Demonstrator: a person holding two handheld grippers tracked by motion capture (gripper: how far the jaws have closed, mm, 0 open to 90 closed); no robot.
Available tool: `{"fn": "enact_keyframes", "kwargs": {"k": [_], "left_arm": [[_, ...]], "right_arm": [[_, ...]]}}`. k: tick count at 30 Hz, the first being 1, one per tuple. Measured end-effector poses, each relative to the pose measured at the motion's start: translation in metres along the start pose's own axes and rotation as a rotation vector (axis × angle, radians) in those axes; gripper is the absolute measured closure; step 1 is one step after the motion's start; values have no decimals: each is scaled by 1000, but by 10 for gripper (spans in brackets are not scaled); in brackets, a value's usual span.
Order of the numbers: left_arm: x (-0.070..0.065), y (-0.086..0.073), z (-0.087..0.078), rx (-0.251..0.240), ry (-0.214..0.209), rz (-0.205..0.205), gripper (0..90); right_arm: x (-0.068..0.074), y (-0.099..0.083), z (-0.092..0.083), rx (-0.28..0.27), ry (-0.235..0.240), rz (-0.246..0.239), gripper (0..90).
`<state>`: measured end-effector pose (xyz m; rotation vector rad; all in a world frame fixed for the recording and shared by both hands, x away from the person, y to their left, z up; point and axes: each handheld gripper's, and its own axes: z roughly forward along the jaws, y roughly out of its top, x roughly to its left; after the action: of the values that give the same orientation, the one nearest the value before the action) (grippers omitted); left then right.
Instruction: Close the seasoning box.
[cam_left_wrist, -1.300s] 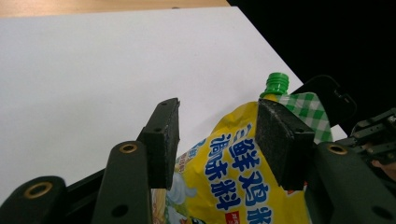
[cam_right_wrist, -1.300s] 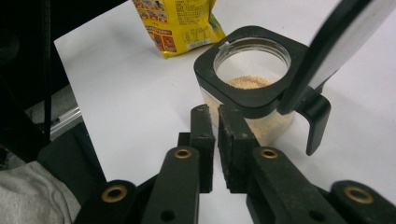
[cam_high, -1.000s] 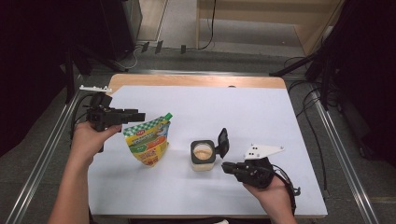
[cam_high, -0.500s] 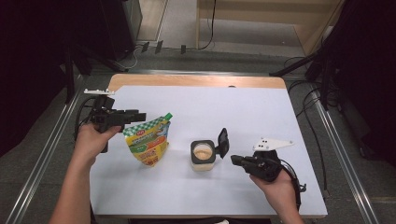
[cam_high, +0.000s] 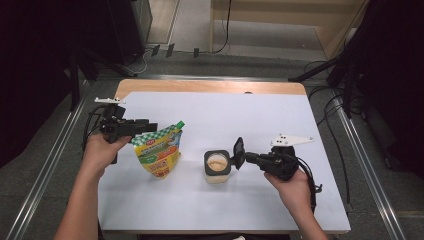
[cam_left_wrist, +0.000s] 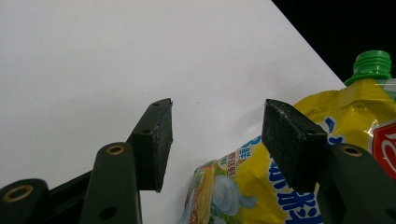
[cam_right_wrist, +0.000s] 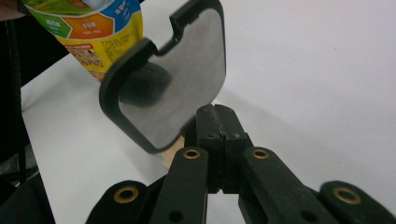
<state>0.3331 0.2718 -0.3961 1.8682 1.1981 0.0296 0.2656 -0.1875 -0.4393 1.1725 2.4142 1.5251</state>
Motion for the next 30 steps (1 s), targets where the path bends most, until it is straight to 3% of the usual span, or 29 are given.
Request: {"fn": "enact_keyframes", "kwargs": {"k": [5, 16, 30], "left_arm": [[-1, 0, -1, -1, -5, 4, 440], [2, -1, -7, -29, -9, 0, 439], [-2, -1, -1, -11, 1, 16, 438]], "right_arm": [[1, 11, 9, 20, 7, -35, 900], [-11, 29, 18, 31, 7, -24, 900], [-2, 31, 12, 16, 26, -26, 900]]}}
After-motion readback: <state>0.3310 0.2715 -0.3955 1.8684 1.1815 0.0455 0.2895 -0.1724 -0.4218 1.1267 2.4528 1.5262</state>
